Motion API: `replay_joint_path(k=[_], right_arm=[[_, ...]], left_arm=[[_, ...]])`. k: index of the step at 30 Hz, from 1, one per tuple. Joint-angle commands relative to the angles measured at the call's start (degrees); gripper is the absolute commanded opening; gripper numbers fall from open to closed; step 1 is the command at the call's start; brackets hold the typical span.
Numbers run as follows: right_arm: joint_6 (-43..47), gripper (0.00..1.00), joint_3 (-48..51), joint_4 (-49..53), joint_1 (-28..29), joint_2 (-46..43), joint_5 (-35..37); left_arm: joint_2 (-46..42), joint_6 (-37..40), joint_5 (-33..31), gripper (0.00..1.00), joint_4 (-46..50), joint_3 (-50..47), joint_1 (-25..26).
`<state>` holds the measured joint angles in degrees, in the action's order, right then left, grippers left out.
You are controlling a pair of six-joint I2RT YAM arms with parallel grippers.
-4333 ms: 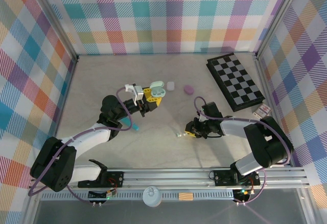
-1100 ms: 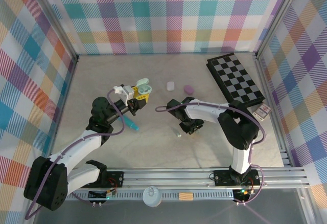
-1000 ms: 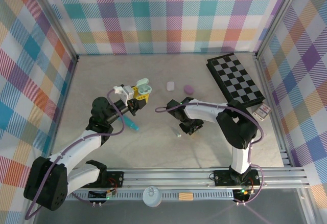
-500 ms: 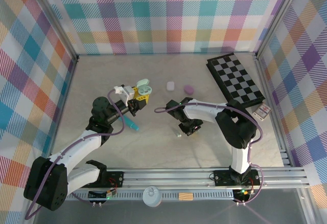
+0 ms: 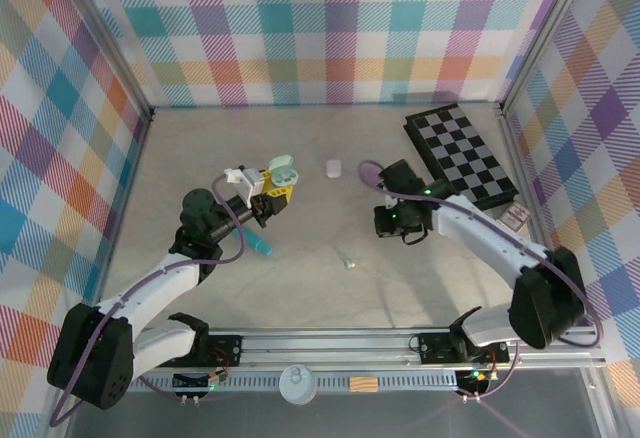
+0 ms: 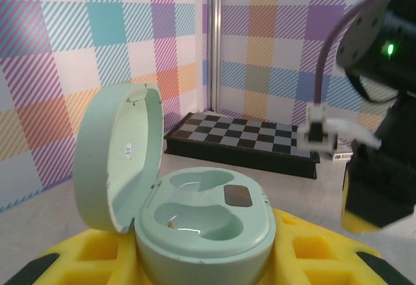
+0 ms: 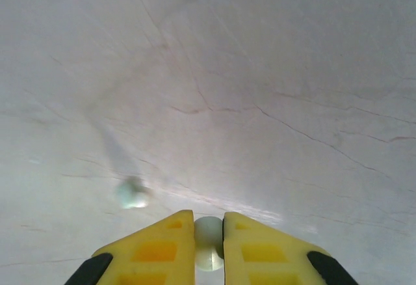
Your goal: Insert the wireless bluetooth earbuds into the charging case
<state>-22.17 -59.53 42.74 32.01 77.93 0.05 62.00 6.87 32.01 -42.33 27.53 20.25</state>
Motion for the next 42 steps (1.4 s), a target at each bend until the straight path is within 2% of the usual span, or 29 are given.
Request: replay_joint_path(k=[1, 5, 10, 20, 24, 28, 32, 38, 42], right_arm=[[-3.91, 0.14, 0.76, -6.04, -1.93, -2.98, -14.88], [-7.88, 0.14, 0.38, -11.57, -3.91, -5.85, -25.35], [-16.17, 0.14, -0.06, -19.68, -5.46, -7.27, -34.69], [-28.57, 0.15, -0.74, -33.35, -5.72, -5.81, -44.97], [-28.19, 0.15, -3.14, -31.1, -6.36, -4.18, -48.92], [-25.38, 0.15, -7.96, -24.27, -7.25, -1.6, -51.94], [-30.0, 0.15, -9.82, -24.04, -8.34, 0.91, -54.93], [-32.26, 0.15, -11.83, -20.78, -10.24, 2.81, -56.31], [-35.28, 0.14, -11.64, -22.52, -10.64, 3.86, -57.28]], left_arm=[[0.82, -0.07, 1.12, 0.32, -2.76, 1.63, 1.04], [2.0, 0.24, 1.04, 0.32, -3.51, 2.16, 2.8], [3.38, 0.46, 0.73, 0.31, -4.93, 2.6, 4.46], [6.03, 0.57, 0.72, 0.31, -7.22, 3.49, 7.25], [6.07, -0.66, 1.97, 0.31, -7.6, 3.67, 7.25], [5.83, -1.85, 2.88, 0.31, -7.26, 3.33, 7.22], [4.85, -2.16, 3.42, 0.31, -5.76, 3.32, 7.26], [2.87, -0.91, 3.32, 0.31, -2.48, 3.41, 7.25], [2.95, -0.72, 3.83, 0.31, -2.07, 3.5, 7.26]])
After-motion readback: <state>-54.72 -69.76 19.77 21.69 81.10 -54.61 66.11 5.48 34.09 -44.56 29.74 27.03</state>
